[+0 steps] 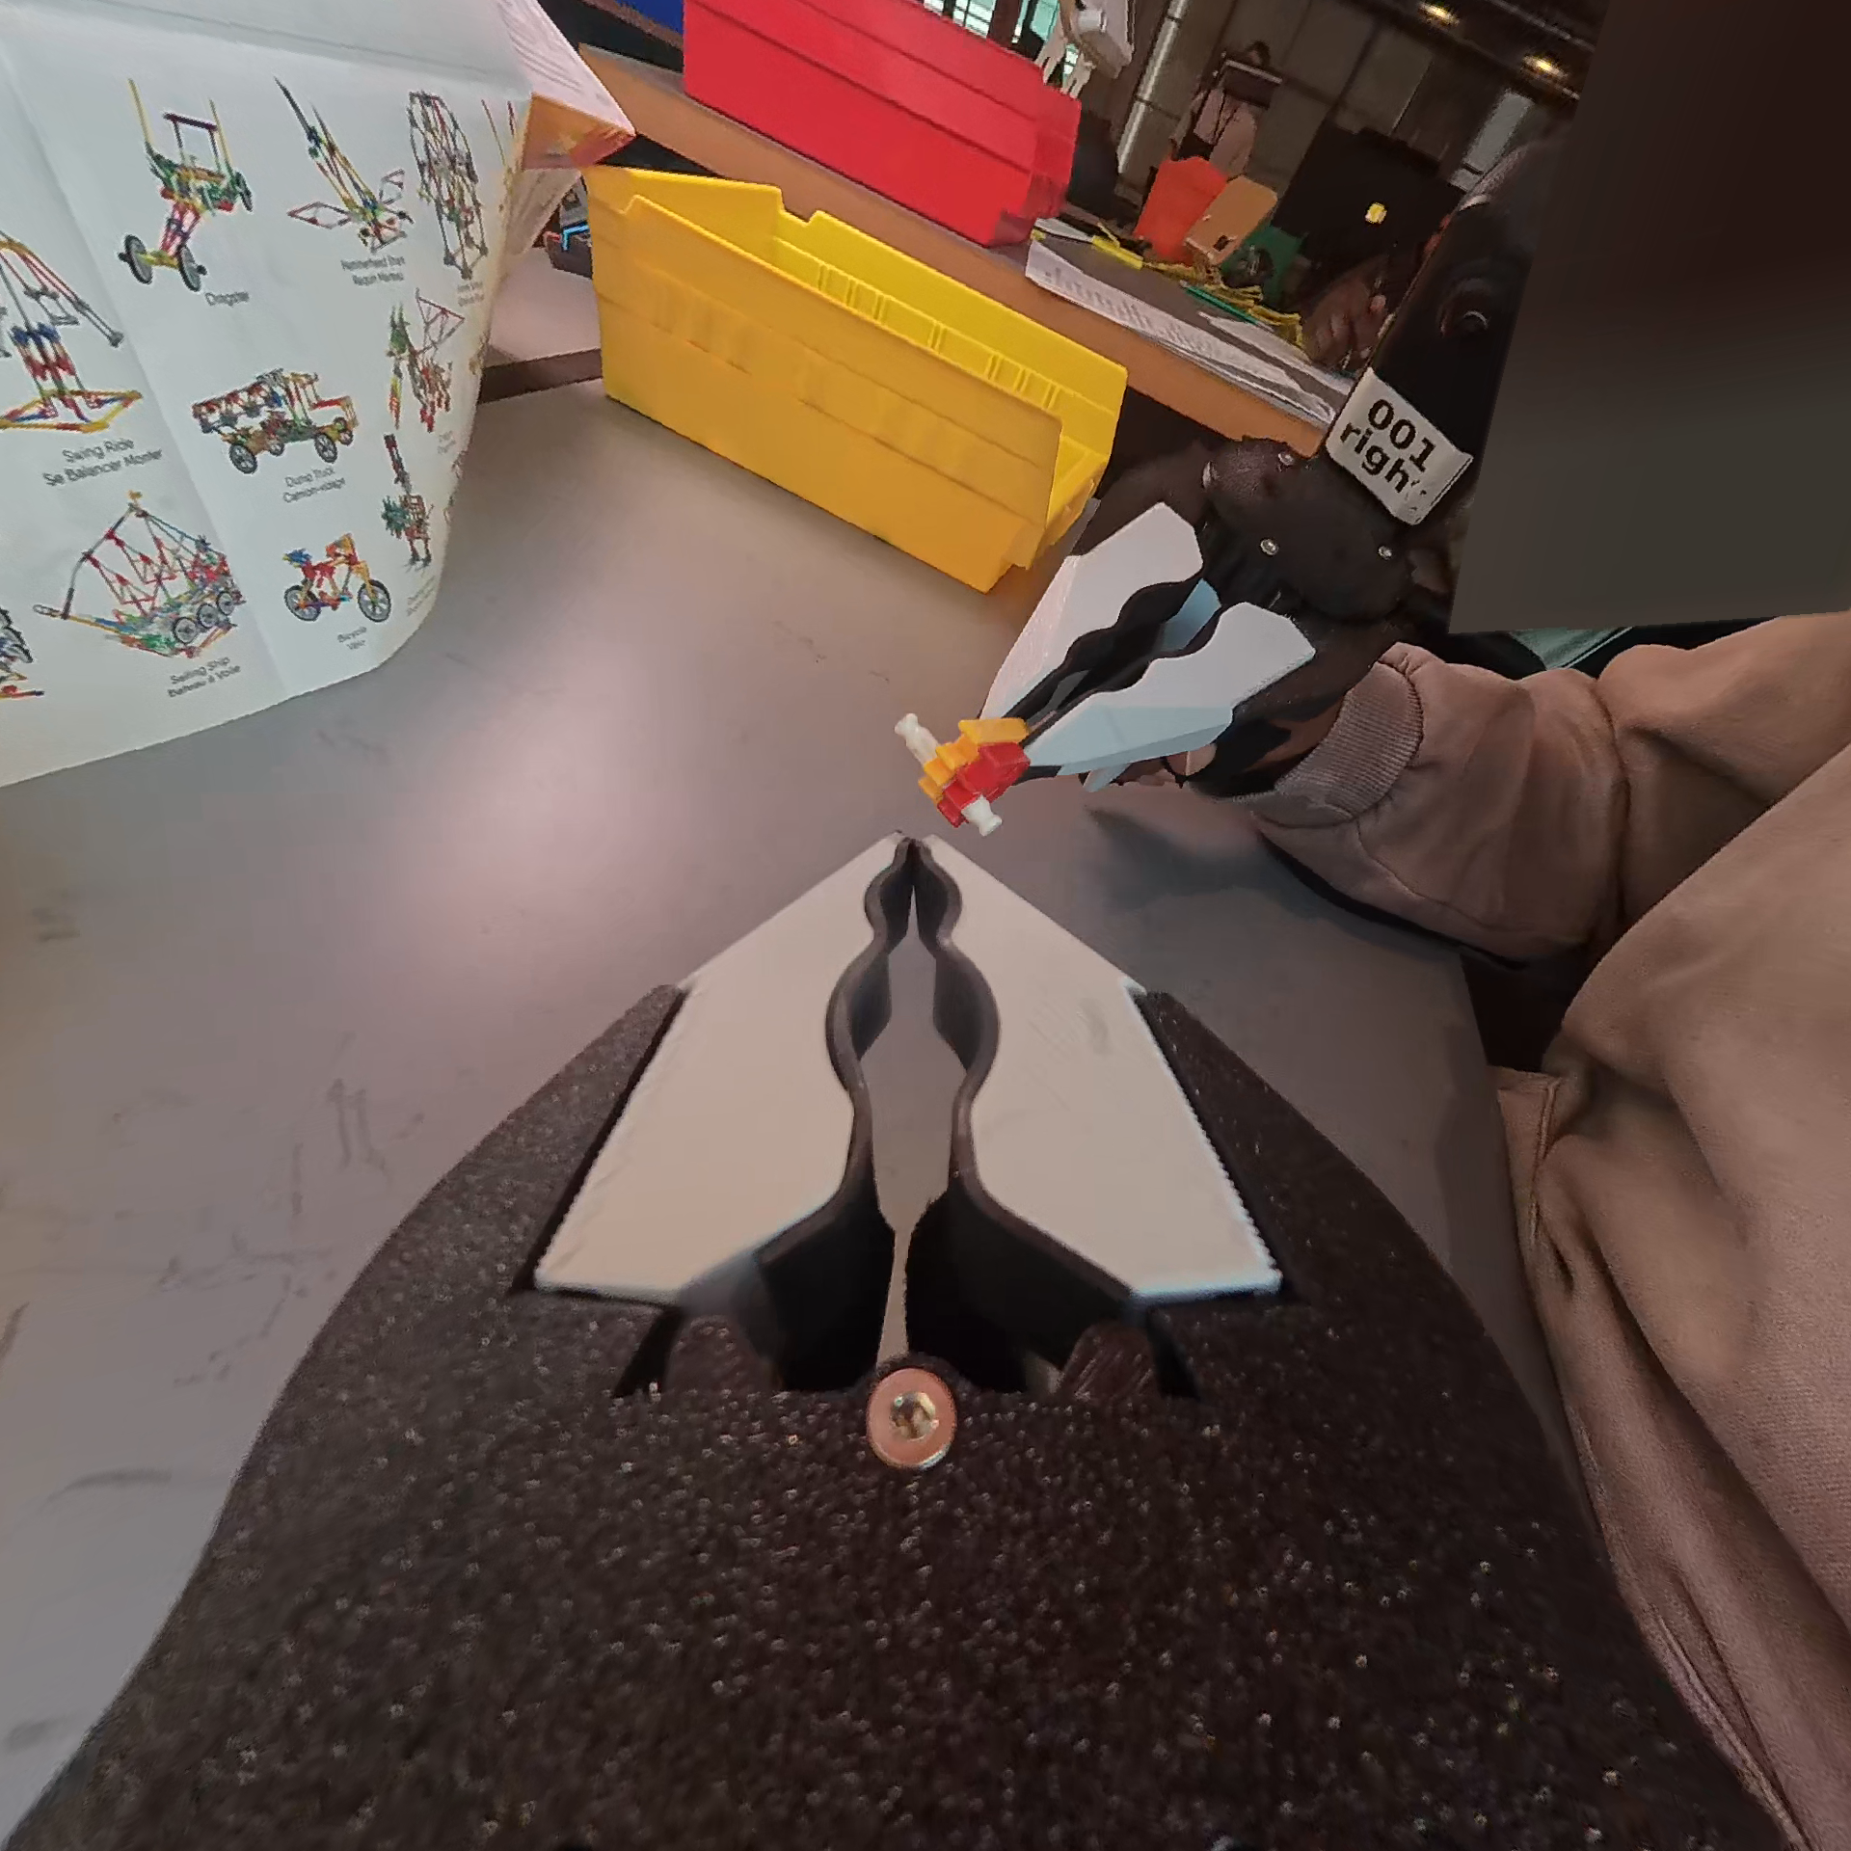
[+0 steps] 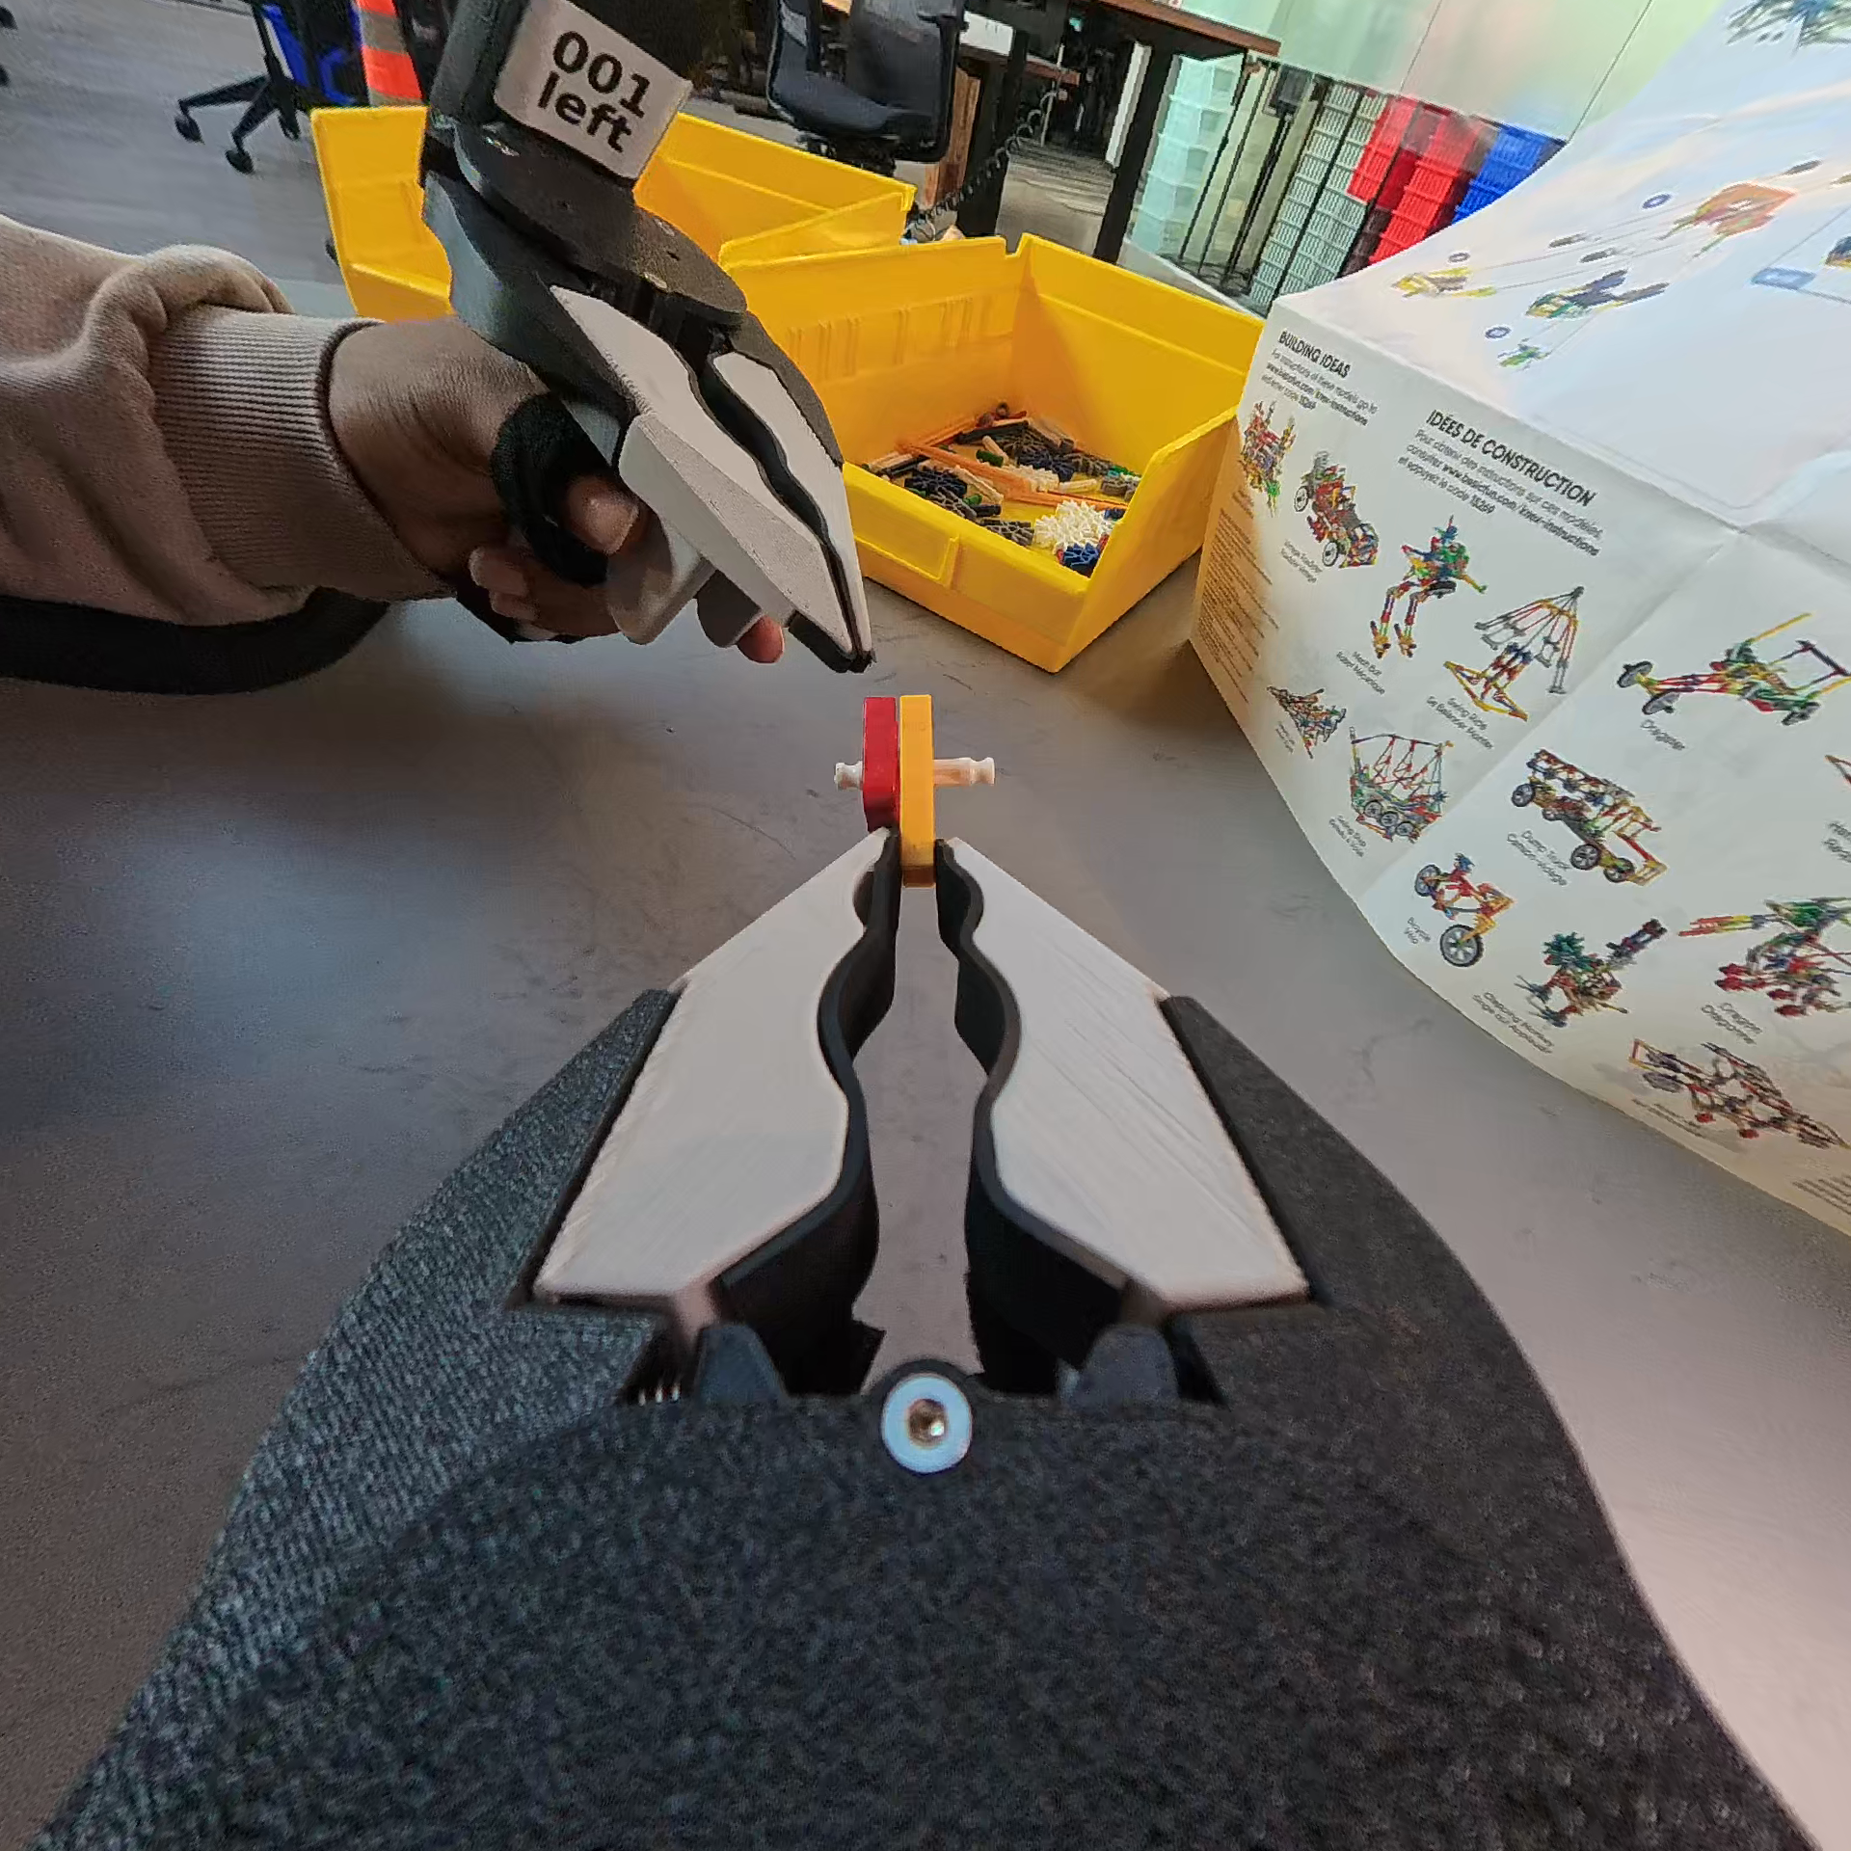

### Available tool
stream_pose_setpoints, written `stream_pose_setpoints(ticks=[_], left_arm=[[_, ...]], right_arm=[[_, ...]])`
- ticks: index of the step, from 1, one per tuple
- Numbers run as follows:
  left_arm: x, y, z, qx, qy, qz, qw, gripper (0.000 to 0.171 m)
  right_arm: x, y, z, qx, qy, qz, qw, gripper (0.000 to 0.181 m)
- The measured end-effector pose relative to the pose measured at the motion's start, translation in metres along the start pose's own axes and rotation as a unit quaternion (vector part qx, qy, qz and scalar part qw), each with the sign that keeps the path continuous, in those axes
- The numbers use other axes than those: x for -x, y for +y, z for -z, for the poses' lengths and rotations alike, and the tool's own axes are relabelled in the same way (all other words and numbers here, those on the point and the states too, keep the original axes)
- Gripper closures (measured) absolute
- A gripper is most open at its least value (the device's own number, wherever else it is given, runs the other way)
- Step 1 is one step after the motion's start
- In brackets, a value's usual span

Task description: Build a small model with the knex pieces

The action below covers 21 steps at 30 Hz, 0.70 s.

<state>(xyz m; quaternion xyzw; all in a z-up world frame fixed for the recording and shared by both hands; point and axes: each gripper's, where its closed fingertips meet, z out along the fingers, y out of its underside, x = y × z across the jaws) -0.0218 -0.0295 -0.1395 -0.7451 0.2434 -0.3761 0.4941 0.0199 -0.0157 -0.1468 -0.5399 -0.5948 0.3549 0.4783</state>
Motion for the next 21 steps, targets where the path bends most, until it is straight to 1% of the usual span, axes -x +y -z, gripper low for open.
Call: stream_pose_setpoints(ticks=[4, 6, 7, 8, 9, 14, 17, 21], left_arm=[[0.001, 0.003, -0.001, 0.009, -0.007, 0.003, 1.000, 0.171], [-0.003, 0.004, -0.004, 0.010, 0.002, 0.003, 1.000, 0.171], [-0.005, 0.004, -0.005, 0.009, 0.008, 0.007, 1.000, 0.166], [-0.008, 0.004, -0.006, 0.007, 0.016, 0.013, 1.000, 0.153], [-0.010, 0.004, -0.008, 0.006, 0.025, 0.018, 1.000, 0.150], [-0.014, 0.003, -0.014, -0.004, 0.030, 0.032, 0.999, 0.150], [-0.013, 0.002, -0.015, -0.009, 0.019, 0.037, 0.999, 0.153], [-0.011, -0.001, -0.013, -0.016, -0.007, 0.011, 1.000, 0.165]], right_arm=[[0.000, -0.002, 0.000, -0.004, 0.005, -0.001, 1.000, 0.178], [0.000, -0.002, -0.001, -0.005, 0.011, 0.003, 1.000, 0.178], [0.001, -0.002, -0.002, -0.005, 0.013, 0.007, 1.000, 0.178], [0.001, -0.002, -0.003, -0.004, 0.017, 0.010, 1.000, 0.178], [0.002, -0.001, -0.004, -0.002, 0.019, 0.013, 1.000, 0.178], [0.004, -0.003, -0.008, -0.004, 0.025, 0.008, 1.000, 0.178], [0.005, -0.003, -0.010, 0.002, 0.039, 0.031, 0.999, 0.178], [0.004, -0.001, -0.012, 0.016, 0.057, 0.045, 0.997, 0.178]])
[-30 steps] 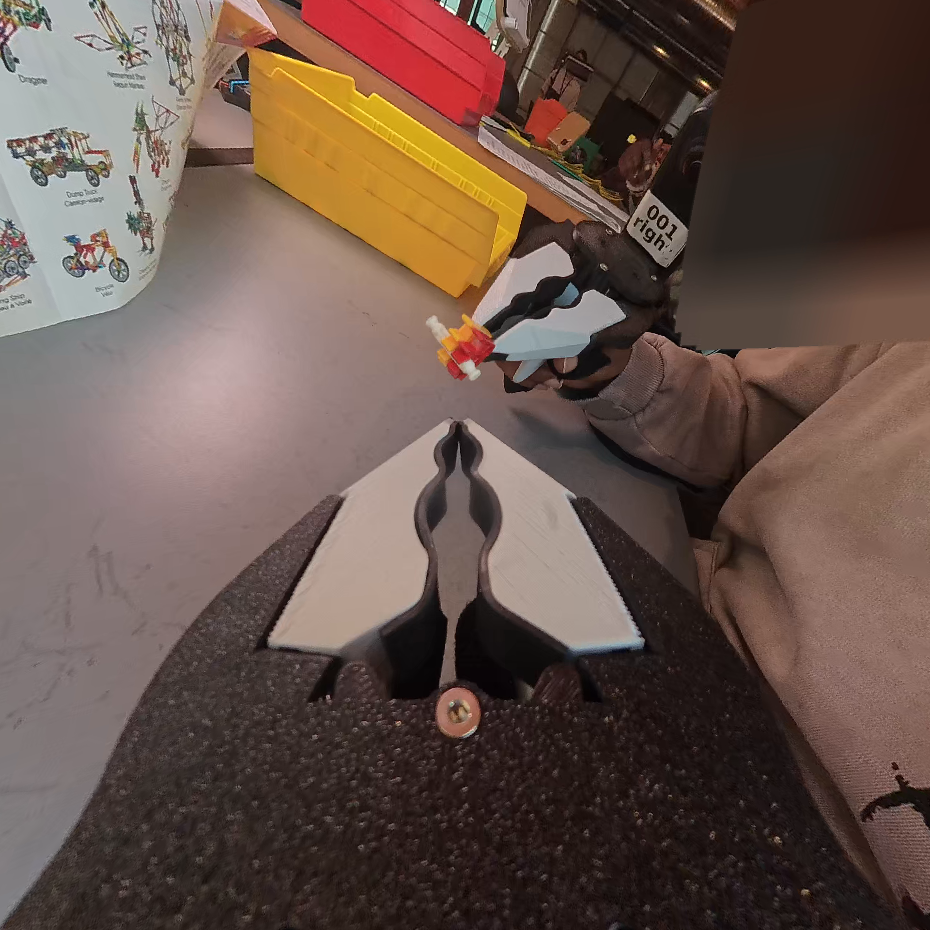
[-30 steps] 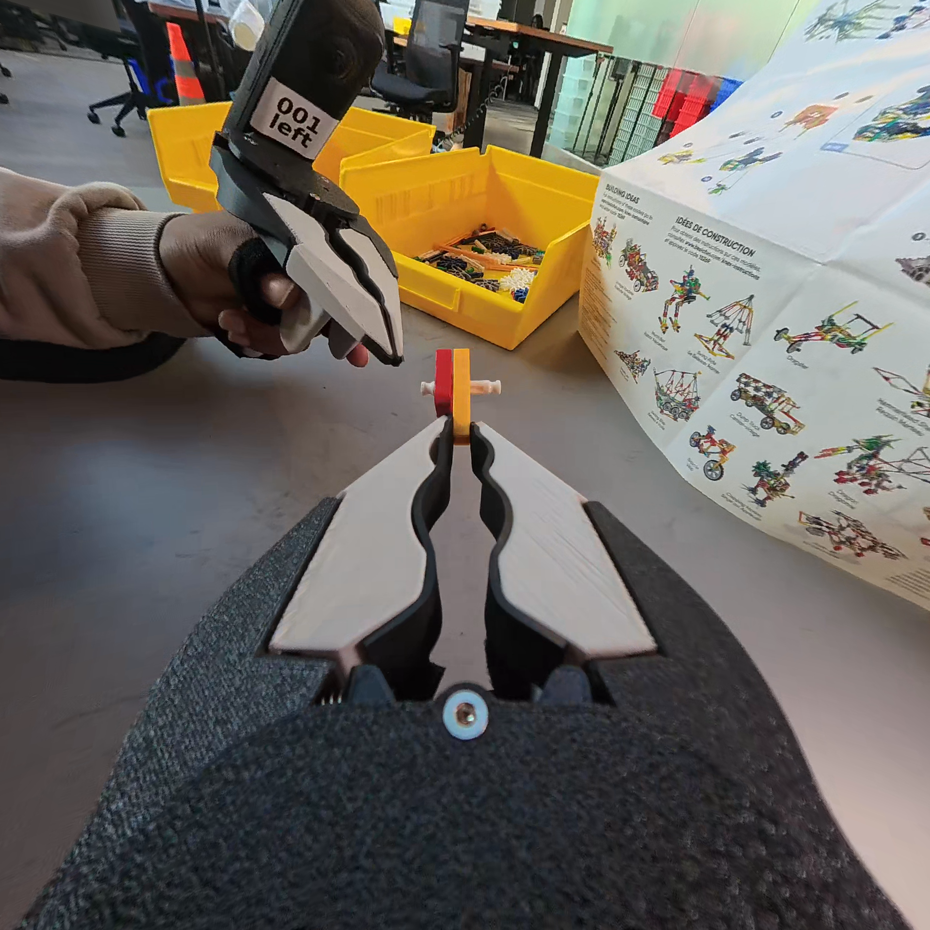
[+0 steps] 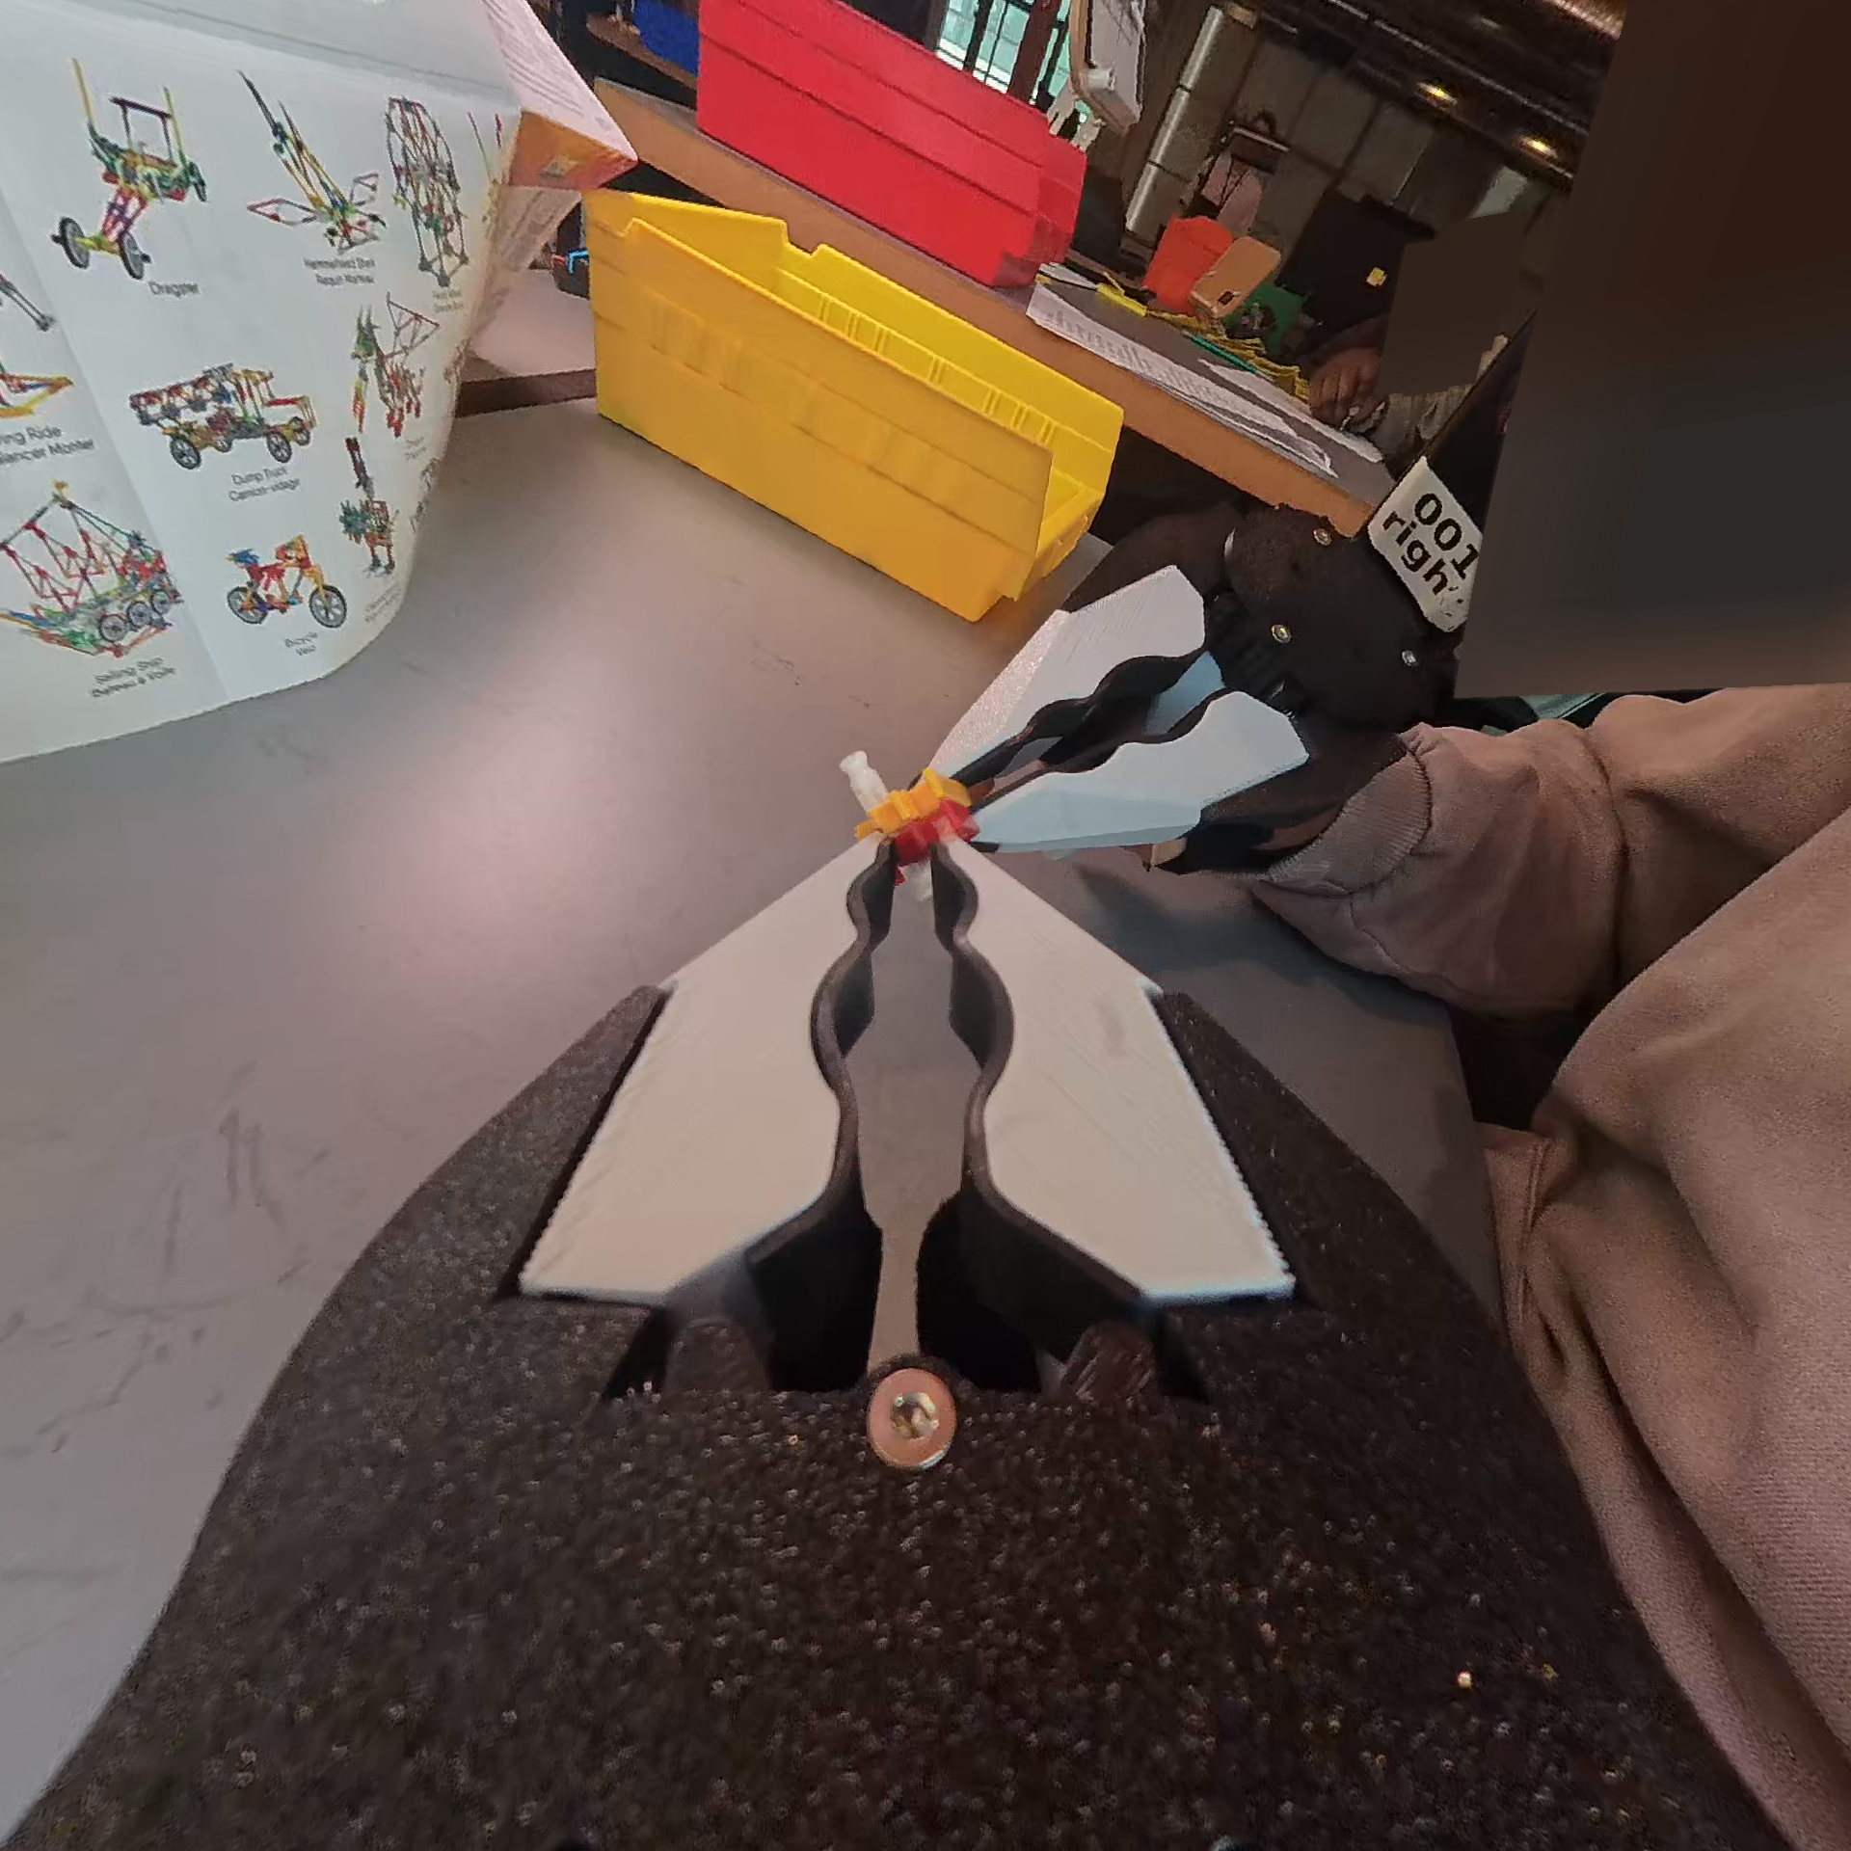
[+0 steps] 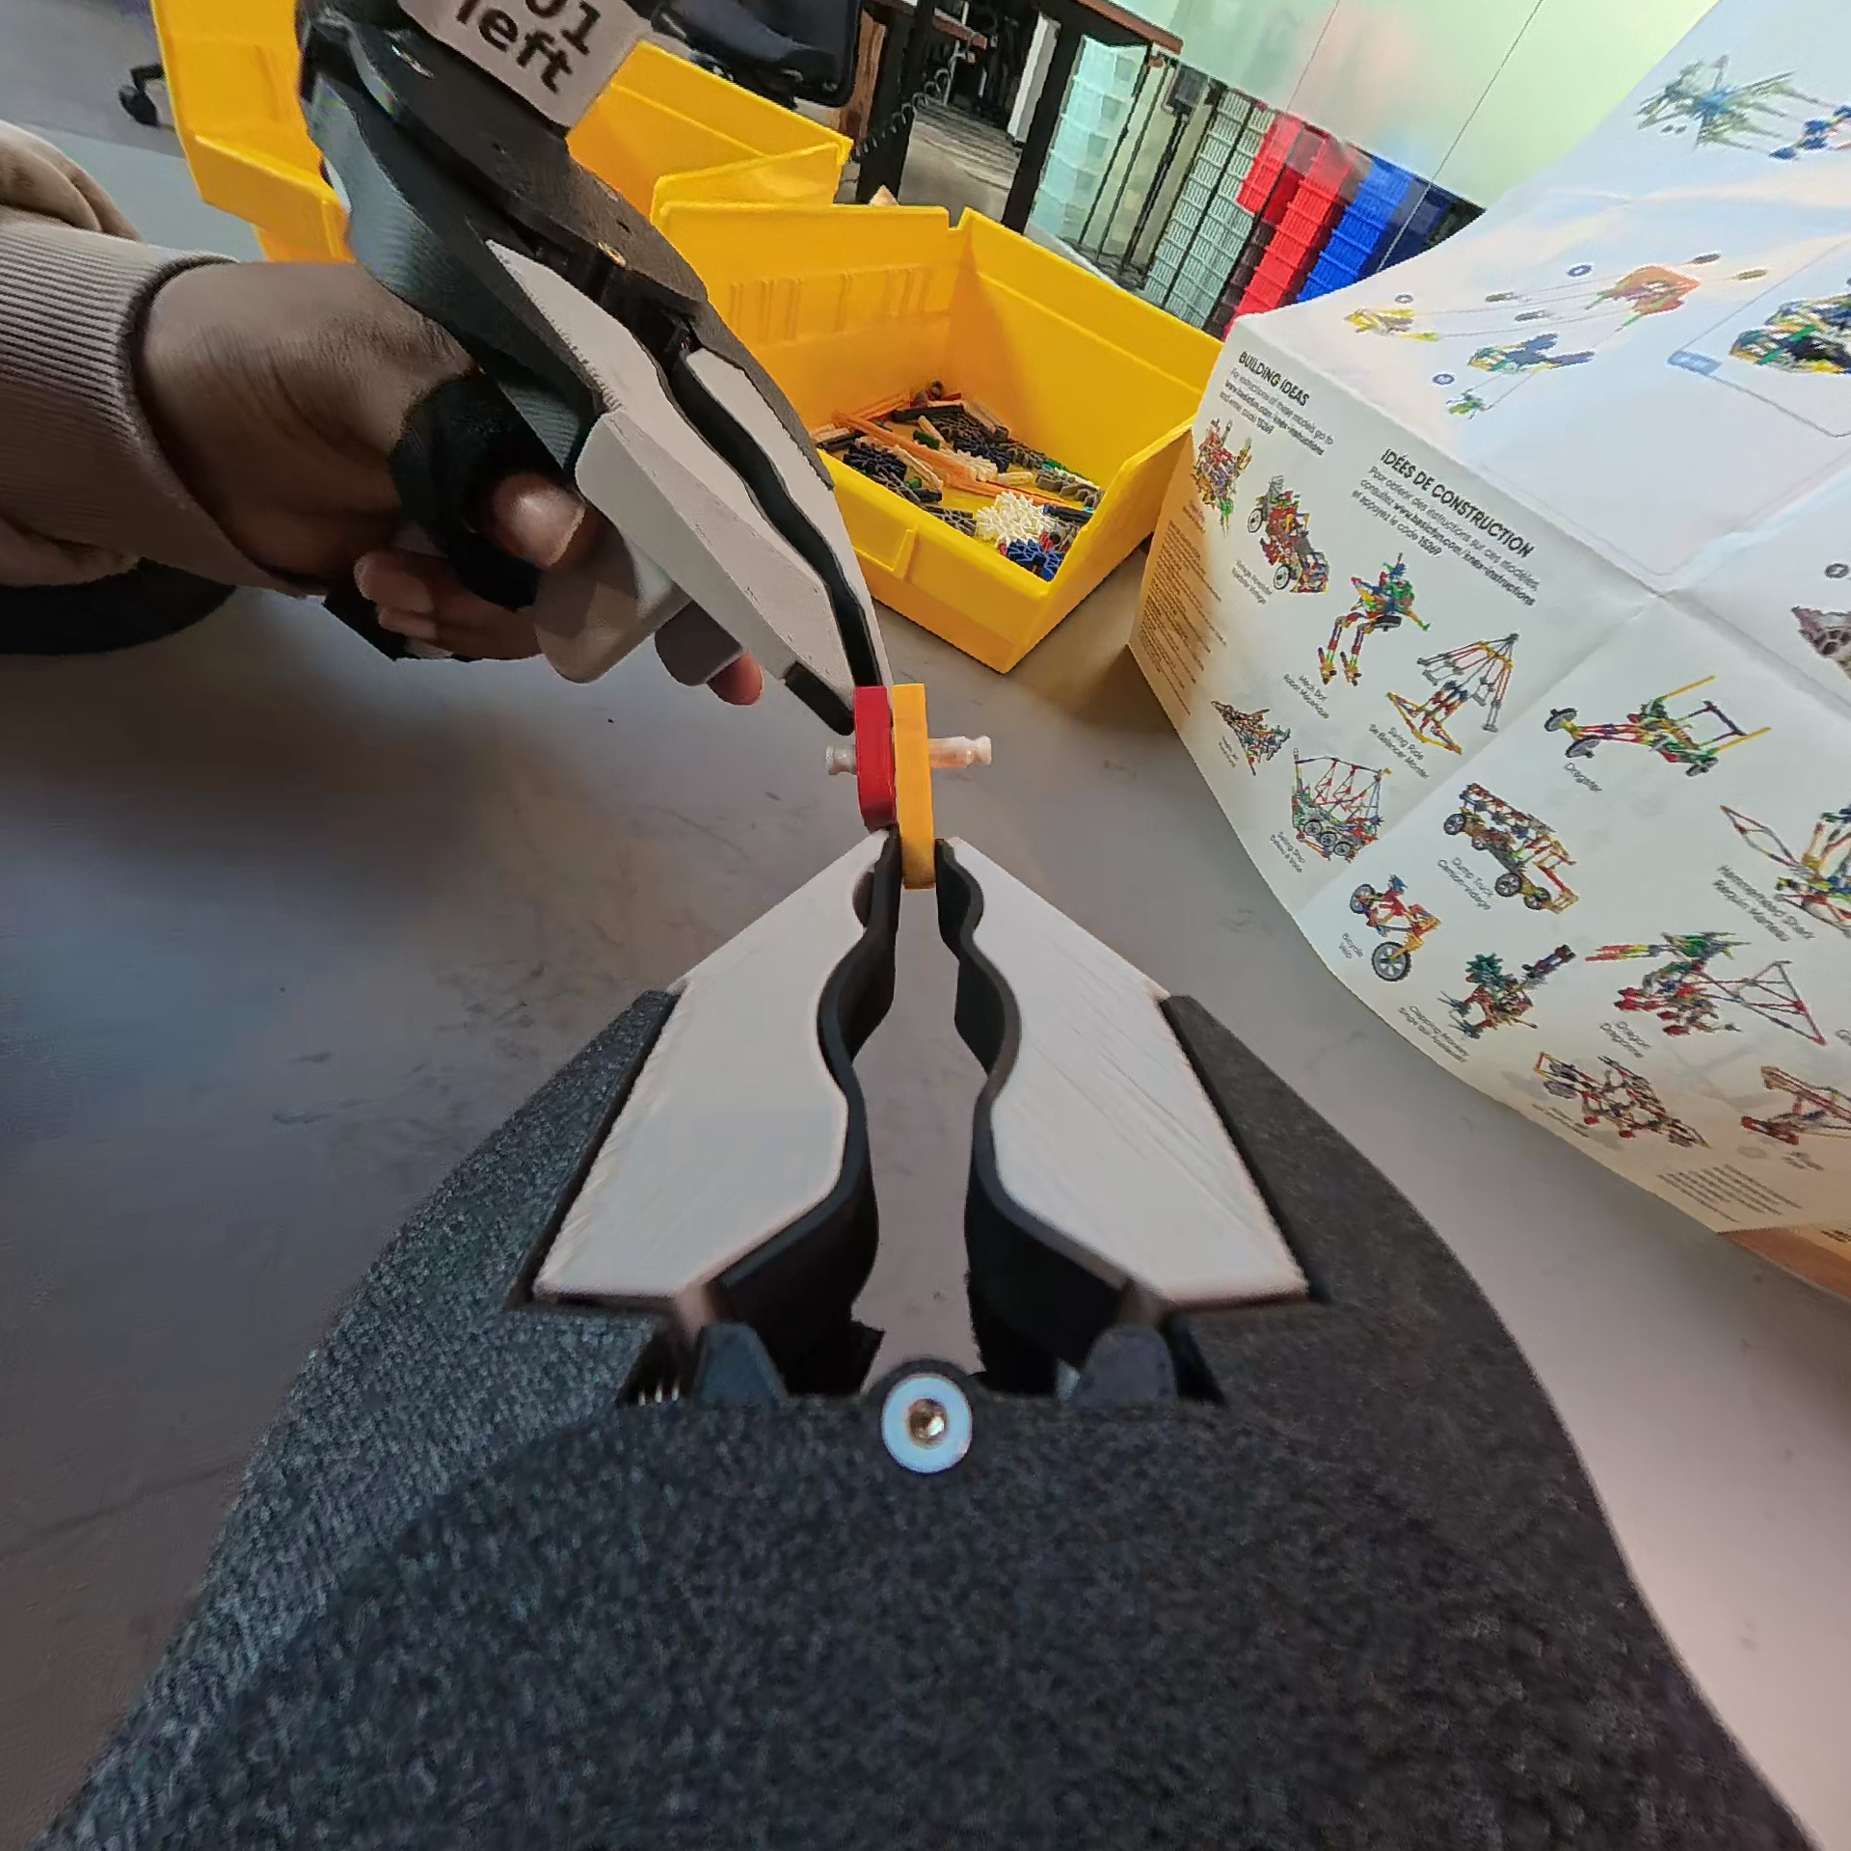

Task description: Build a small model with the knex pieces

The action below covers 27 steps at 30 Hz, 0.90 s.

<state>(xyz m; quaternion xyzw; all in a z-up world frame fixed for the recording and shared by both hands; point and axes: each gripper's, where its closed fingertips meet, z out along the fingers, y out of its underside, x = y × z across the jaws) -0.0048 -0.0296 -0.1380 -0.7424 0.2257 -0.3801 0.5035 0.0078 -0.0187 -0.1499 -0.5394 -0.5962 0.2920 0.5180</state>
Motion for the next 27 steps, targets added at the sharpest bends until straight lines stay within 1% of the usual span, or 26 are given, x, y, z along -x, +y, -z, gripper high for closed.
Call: stream_pose_setpoints(ticks=[2, 6, 7, 8, 10, 13, 14, 15, 16, 17, 18, 20, 22, 25, 27], left_arm=[[-0.002, 0.000, -0.001, 0.003, -0.017, -0.032, 0.999, 0.165], [-0.003, 0.007, -0.003, 0.039, -0.044, -0.096, 0.994, 0.166], [-0.004, 0.007, -0.002, 0.040, -0.041, -0.103, 0.993, 0.167], [-0.005, 0.007, -0.001, 0.039, -0.033, -0.104, 0.993, 0.171], [-0.015, 0.008, 0.000, 0.041, 0.006, -0.099, 0.994, 0.171], [-0.016, 0.014, -0.002, 0.060, -0.001, -0.129, 0.990, 0.171], [-0.013, 0.011, 0.000, 0.055, -0.007, -0.132, 0.990, 0.171], [-0.010, 0.007, 0.002, 0.043, -0.011, -0.127, 0.991, 0.171], [-0.006, 0.002, 0.005, 0.030, -0.011, -0.115, 0.993, 0.171], [-0.004, -0.001, 0.008, 0.020, -0.002, -0.099, 0.995, 0.164], [-0.006, -0.002, 0.009, 0.014, 0.020, -0.080, 0.997, 0.152], [-0.018, -0.005, 0.010, -0.003, 0.082, -0.038, 0.996, 0.149], [-0.030, -0.011, 0.010, -0.027, 0.128, -0.008, 0.991, 0.146], [-0.047, -0.017, 0.010, -0.048, 0.178, 0.012, 0.983, 0.141], [-0.055, -0.022, 0.013, -0.067, 0.203, 0.018, 0.977, 0.136]], right_arm=[[0.000, 0.003, -0.002, 0.011, 0.009, 0.001, 1.000, 0.178], [0.003, 0.012, -0.006, 0.025, -0.007, -0.026, 0.999, 0.178], [0.005, 0.013, -0.007, 0.026, -0.017, -0.041, 0.999, 0.178], [0.006, 0.013, -0.007, 0.024, -0.026, -0.055, 0.998, 0.178], [0.001, 0.009, -0.006, 0.013, -0.031, -0.096, 0.995, 0.178], [-0.009, 0.006, 0.000, -0.006, -0.044, -0.144, 0.989, 0.178], [-0.010, 0.005, 0.003, -0.012, -0.050, -0.150, 0.987, 0.178], [-0.006, 0.002, 0.005, -0.024, -0.074, -0.160, 0.984, 0.178], [0.002, -0.003, 0.007, -0.036, -0.112, -0.182, 0.976, 0.178], [0.006, -0.008, 0.009, -0.052, -0.138, -0.213, 0.966, 0.178], [0.007, -0.015, 0.012, -0.075, -0.159, -0.247, 0.953, 0.178], [0.014, -0.030, 0.019, -0.113, -0.226, -0.315, 0.915, 0.178], [0.021, -0.041, 0.026, -0.140, -0.285, -0.367, 0.874, 0.178], [0.035, -0.050, 0.032, -0.152, -0.350, -0.405, 0.831, 0.178], [0.039, -0.057, 0.038, -0.165, -0.392, -0.436, 0.793, 0.178]])
